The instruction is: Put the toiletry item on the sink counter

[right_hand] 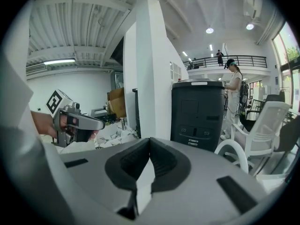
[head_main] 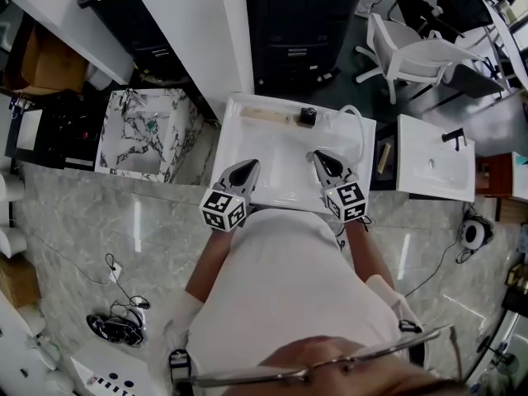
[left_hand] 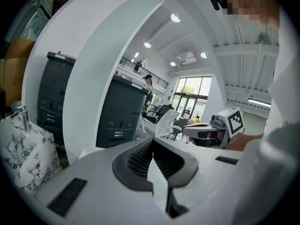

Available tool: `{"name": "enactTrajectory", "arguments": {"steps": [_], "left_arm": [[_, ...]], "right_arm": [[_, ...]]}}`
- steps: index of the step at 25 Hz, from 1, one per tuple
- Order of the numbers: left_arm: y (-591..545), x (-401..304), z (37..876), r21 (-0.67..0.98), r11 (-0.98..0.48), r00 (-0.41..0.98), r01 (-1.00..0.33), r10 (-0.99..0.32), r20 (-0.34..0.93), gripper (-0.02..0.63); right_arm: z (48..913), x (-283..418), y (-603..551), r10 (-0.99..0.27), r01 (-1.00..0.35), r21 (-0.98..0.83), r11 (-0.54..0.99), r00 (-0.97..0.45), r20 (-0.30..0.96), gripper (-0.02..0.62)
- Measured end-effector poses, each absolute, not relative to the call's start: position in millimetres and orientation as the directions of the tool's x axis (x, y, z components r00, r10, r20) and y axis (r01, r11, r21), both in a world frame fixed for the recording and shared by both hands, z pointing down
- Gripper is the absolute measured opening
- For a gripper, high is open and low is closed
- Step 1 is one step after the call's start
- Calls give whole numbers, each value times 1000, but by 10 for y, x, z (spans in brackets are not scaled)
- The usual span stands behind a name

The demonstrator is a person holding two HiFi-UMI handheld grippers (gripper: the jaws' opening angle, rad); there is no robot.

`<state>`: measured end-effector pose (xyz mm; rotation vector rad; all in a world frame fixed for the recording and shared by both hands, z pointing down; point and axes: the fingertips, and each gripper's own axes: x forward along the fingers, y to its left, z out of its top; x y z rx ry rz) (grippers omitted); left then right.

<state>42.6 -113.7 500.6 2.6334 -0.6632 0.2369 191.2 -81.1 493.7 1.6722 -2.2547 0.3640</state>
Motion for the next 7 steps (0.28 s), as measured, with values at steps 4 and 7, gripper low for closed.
{"name": "enactTrajectory", "arguments": {"steps": [4, 7], "left_arm": [[-1132, 435, 4999, 350, -802, 873, -484, -415, 258, 5], [-1115, 433, 4998, 356, -800, 874, -483, -412, 258, 5]], "right_arm": [[4951, 1917, -802, -879, -959, -25, 281, -268, 393, 6], [4960, 1921, -798, -880, -962, -31, 273, -262, 396, 6]]}}
